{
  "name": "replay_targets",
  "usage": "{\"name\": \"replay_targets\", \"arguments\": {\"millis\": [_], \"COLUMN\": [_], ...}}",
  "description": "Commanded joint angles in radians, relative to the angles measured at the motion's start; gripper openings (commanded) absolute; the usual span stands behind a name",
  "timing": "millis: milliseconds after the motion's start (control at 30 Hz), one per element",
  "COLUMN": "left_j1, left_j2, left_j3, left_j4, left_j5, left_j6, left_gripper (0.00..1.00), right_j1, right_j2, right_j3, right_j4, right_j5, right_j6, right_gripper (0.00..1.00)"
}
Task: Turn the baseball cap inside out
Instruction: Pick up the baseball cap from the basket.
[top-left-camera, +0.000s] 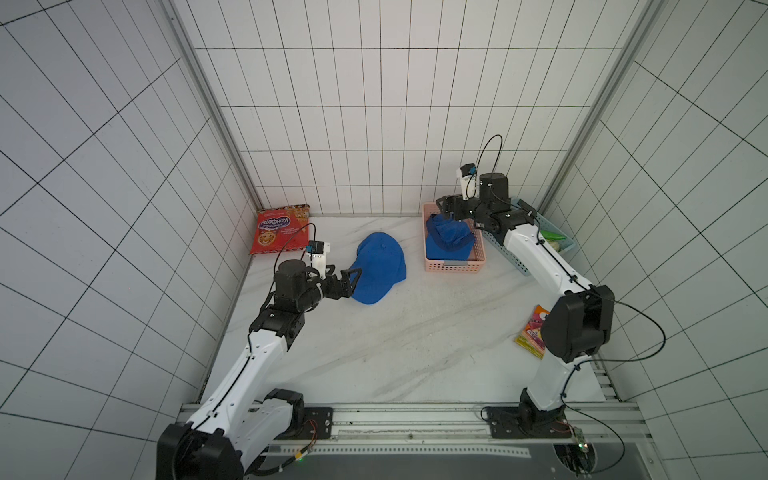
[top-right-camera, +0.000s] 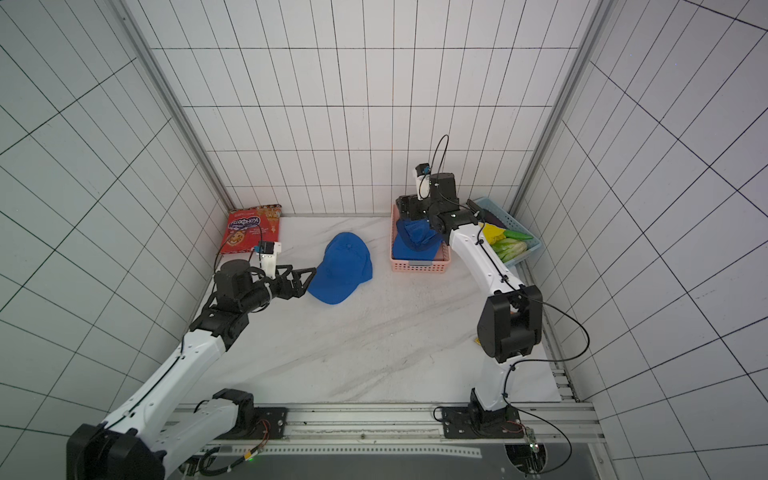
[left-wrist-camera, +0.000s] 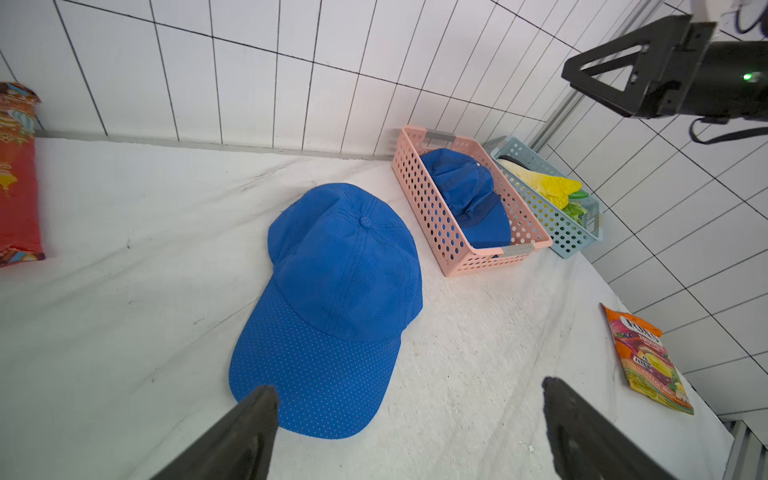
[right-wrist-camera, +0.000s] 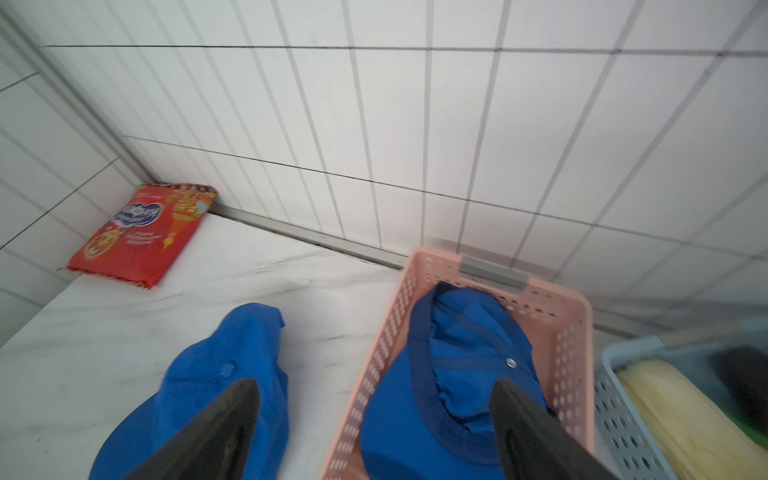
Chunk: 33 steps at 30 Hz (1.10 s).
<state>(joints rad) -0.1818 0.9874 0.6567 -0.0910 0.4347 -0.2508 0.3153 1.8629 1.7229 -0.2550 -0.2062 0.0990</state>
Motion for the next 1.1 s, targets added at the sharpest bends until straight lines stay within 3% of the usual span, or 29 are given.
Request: {"name": "replay_targets", "arguments": {"millis": [0,233,567,967,1067], "left_j1": [-0.005,-0.032,-0.048,-0.05,-0.053], "left_j2": [-0.009,0.025,0.041,0.05,0.049], "left_j3": [-0.035,-0.115,-0.131,-0.122,-0.123], "left_j4": [0.125,0.264,0.258,0.258,0.257], "left_j5": [0.065,0.057,0.027,0.012,0.011], "left_j6": [-0.015,-0.052,-0.003,0.015,0.02], "left_gripper": [0.98,0.98,0.98,0.98,0.98], "right_j1": [-0.068,-0.118,-0.119,-0.069,-0.056], "right_j2": [0.103,0.312,0.609,0.766,0.801], "right_j3": [-0.028,0.124,0.527,0.688,0.721], "right_j4": [-0.043,-0.107,-0.338,-0.544,-0.585], "right_j5": [-0.042,-0.022,-0.018,-0.019,-0.012], "right_j6": [0.1,0.034,-0.074,-0.16,-0.178], "right_gripper": [0.95,0.95,0.95,0.97,0.93]}}
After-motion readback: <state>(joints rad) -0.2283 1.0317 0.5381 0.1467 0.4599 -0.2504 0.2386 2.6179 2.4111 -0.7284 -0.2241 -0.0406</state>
